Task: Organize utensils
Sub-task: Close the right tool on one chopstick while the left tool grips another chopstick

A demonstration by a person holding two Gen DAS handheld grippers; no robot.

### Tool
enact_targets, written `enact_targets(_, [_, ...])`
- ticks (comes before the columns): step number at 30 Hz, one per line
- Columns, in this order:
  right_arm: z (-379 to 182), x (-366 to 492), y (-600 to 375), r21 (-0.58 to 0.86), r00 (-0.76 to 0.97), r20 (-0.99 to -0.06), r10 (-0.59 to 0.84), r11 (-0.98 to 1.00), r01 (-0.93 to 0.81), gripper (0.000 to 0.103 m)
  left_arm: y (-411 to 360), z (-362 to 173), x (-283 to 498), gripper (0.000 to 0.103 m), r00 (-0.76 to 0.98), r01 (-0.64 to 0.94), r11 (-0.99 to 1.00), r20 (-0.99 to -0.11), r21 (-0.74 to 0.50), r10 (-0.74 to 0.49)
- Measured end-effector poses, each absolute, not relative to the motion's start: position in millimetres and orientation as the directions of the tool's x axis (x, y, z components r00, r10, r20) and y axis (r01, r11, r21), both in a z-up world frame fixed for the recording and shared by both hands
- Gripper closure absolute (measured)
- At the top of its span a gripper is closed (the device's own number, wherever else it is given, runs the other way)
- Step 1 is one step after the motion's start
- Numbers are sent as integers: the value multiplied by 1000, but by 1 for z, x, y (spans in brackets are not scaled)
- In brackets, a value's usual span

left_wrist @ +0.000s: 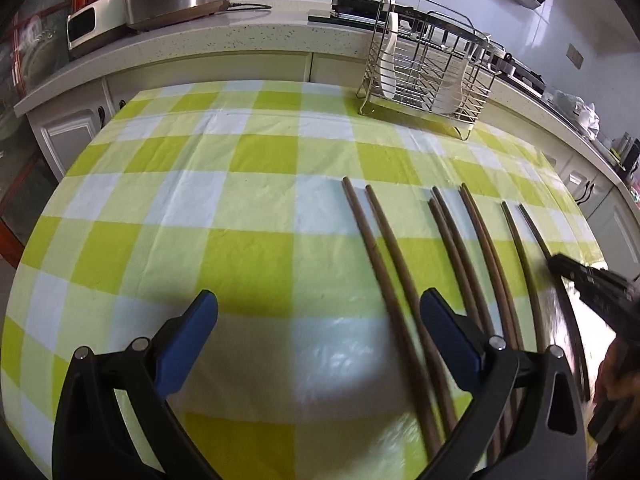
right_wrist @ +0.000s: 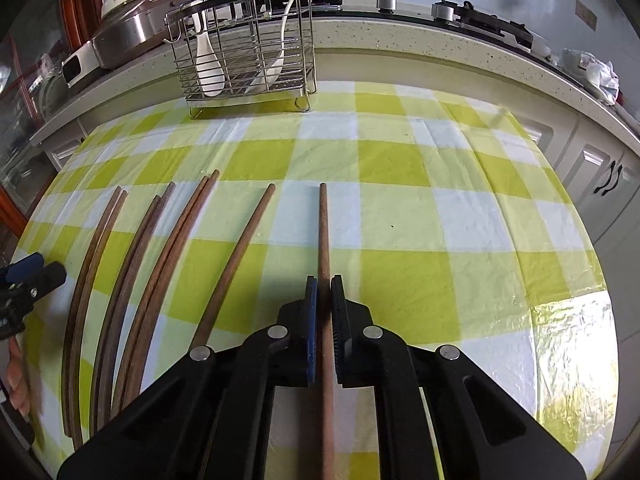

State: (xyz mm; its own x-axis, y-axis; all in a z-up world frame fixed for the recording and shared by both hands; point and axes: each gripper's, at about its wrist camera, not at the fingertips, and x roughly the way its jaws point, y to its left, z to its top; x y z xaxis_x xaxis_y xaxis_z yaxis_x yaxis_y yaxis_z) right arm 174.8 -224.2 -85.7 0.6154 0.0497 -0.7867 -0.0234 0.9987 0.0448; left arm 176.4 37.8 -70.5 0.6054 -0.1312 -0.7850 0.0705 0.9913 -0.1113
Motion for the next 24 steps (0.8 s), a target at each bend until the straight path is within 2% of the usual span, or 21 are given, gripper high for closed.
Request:
enact_targets(4, [-85,173,-228,64,613,-786,77,997,-43,94,26,-72,191,6,586,55,997,-806,-59,-80])
enact_targets(7, [-86,173,-232,88,609,-787,101,995,-51,94,18,-78,198,25,560,38,999,-827,-23,-40])
enact_targets(9, [-85,174,-233,93,603,-790,110,994,-60,94,12,-79,196,31,572,42,999,-820,24,-4])
enact_targets(11, [-85,175,-232,90,596,-794,115,993,-73,94,9,-79,194,35,573,61,998,-819,19,-20])
enact_targets(15, [-84,179,-229,61,586,-803,110,993,-103,94,0,-77,193,52,570,102,994,-821,24,-38])
enact_targets(20, [-84,185,-225,13,583,-808,88,991,-132,94,-6,-76,192,59,572,113,993,-819,27,-43])
enact_targets(22, [-84,185,-222,-14,588,-806,73,990,-142,94,-8,-76,191,65,574,129,991,-817,28,-51])
enact_targets(24, [-85,186,-219,-46,599,-799,57,987,-155,94,-14,-75,190,81,574,152,988,-817,34,-60])
